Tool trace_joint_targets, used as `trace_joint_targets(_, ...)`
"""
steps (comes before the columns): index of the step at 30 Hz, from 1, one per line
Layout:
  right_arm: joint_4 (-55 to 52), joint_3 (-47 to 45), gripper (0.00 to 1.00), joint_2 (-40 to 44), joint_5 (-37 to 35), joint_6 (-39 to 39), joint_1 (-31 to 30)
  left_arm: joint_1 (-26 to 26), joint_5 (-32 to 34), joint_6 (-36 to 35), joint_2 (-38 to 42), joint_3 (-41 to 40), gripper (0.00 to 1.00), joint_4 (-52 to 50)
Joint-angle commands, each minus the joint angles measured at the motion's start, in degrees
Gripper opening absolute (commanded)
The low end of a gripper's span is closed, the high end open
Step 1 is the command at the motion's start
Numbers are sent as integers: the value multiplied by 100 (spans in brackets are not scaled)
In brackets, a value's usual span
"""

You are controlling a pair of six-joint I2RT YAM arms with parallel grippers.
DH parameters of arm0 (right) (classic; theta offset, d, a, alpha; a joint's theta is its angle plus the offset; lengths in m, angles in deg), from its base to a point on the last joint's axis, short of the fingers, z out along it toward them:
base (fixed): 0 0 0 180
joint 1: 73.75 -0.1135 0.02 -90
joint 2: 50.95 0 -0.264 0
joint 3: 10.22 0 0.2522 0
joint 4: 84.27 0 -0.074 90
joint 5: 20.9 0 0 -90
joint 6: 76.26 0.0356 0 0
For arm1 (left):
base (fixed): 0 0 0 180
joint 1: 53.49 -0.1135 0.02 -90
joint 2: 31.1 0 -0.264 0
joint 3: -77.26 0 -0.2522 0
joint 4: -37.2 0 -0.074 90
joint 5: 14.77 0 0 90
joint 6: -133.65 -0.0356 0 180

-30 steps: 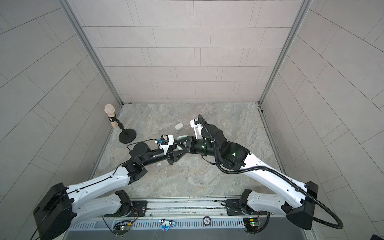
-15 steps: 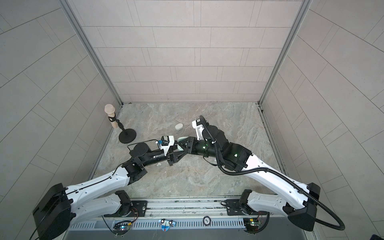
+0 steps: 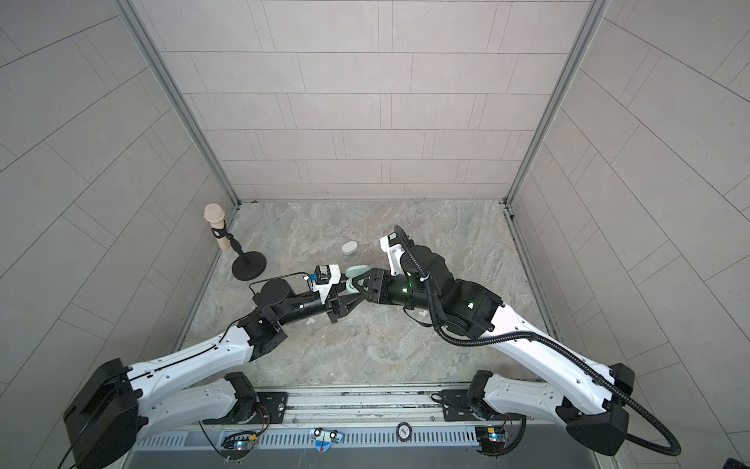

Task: Insert wireless bluetooth earbuds into charging case
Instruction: Insert the wireless bluetooth earbud into the charging case.

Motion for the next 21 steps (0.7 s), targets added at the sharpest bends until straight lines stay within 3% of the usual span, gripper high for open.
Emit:
trace_joint_targets(1, -499, 343, 45, 119, -143, -224, -18, 2, 9, -72, 97, 107, 9, 223)
trace_joint_targets(8, -1197, 856, 50, 31, -602, -921, 24, 8, -29, -40, 109, 25, 9, 217)
trace_joint_targets(21, -2050, 2276, 49, -1321, -634, -2015, 303, 13, -153, 26, 263, -140, 10, 177)
